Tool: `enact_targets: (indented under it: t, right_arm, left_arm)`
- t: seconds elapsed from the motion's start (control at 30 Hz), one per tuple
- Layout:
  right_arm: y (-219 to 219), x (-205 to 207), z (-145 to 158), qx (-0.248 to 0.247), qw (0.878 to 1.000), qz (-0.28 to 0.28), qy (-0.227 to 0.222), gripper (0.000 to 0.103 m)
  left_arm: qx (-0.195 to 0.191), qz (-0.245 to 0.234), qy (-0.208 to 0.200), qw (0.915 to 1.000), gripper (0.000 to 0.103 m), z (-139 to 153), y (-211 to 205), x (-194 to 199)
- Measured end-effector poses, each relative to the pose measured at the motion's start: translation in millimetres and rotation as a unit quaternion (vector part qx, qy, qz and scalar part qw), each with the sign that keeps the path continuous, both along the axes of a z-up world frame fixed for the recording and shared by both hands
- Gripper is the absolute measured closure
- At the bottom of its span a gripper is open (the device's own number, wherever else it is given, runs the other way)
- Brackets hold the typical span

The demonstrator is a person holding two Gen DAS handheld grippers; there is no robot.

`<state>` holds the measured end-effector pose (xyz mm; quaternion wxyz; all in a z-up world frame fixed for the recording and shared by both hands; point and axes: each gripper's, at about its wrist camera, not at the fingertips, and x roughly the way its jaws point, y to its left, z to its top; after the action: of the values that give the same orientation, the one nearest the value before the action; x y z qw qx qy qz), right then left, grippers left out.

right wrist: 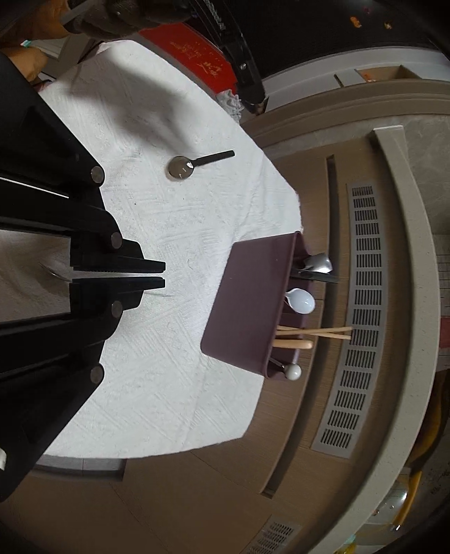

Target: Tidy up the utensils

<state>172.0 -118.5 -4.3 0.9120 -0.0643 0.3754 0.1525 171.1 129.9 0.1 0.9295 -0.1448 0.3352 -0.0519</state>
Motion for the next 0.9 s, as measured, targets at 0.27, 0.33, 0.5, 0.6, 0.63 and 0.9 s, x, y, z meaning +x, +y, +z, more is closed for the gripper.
enact_targets:
  t: [0.27, 0.33, 0.5, 0.6, 0.63, 0.9]
  right_arm:
    - [-3, 14, -20, 0.0, 1.0, 0.003, 0.03, 0.102]
    - [-2, 13, -29, -0.008, 0.999, 0.013, 0.035, 0.101]
    - [-7, 7, -49, -0.023, 0.998, 0.02, 0.054, 0.089]
    - [-11, 5, -59, -0.032, 0.997, 0.016, 0.062, 0.082]
    - [-12, 6, -62, -0.033, 0.997, 0.014, 0.064, 0.082]
    - [-8, 9, -70, -0.031, 0.997, 0.014, 0.071, 0.082]
  left_arm:
    - [0.007, 0.009, 0.127, 0.9919, 0.082, -52, 14, 37]
    - [0.06, -0.06, 0.117, 0.9895, 0.065, -61, -17, 33]
    - [0.063, -0.076, 0.094, 0.9907, 0.05, -65, -25, 31]
    - [0.013, 0.022, 0.119, 0.9926, 0.041, -66, 16, 49]
    - [-0.004, 0.051, 0.135, 0.9895, 0.041, -69, 29, 57]
    - [0.011, 0.112, 0.212, 0.9708, 0.042, -97, 49, 120]
